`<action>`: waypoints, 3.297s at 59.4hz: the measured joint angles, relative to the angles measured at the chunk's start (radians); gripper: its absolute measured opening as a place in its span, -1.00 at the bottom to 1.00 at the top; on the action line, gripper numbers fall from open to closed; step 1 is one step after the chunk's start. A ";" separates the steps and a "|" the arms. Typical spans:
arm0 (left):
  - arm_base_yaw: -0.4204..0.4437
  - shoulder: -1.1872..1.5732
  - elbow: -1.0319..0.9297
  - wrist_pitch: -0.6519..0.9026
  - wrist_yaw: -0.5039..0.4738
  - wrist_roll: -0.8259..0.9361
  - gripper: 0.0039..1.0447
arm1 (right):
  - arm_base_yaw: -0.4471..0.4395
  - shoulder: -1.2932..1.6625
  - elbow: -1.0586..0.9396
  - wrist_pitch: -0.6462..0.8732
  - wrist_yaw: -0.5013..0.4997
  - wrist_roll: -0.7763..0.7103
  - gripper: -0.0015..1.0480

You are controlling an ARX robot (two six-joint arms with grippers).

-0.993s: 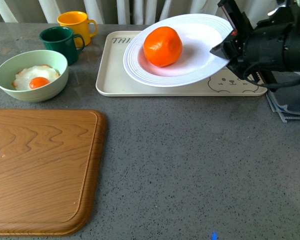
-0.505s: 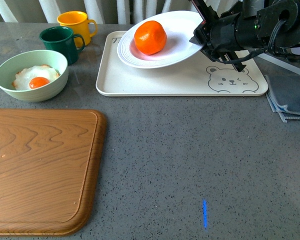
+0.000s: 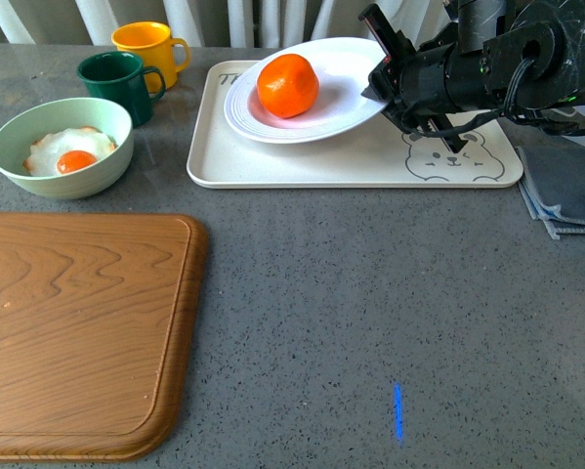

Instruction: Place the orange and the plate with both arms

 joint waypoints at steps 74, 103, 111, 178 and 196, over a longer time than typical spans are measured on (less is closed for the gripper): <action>0.000 0.000 0.000 0.000 0.000 0.000 0.83 | -0.096 -1.083 -1.166 0.570 0.269 -0.885 -0.85; 0.000 0.000 0.000 0.000 0.000 0.000 0.83 | -0.237 -1.435 -1.372 0.423 0.137 -0.902 -0.97; 0.000 0.000 0.000 0.000 0.000 0.000 0.83 | -0.237 -1.533 -1.389 0.337 0.134 -0.902 -0.97; 0.000 0.000 0.000 0.000 0.000 0.000 0.83 | -0.238 -2.137 -1.391 -0.225 0.133 -0.902 -0.97; 0.000 0.000 0.000 0.000 0.000 0.001 0.83 | -0.239 -2.332 -1.391 -0.427 0.132 -0.902 -0.97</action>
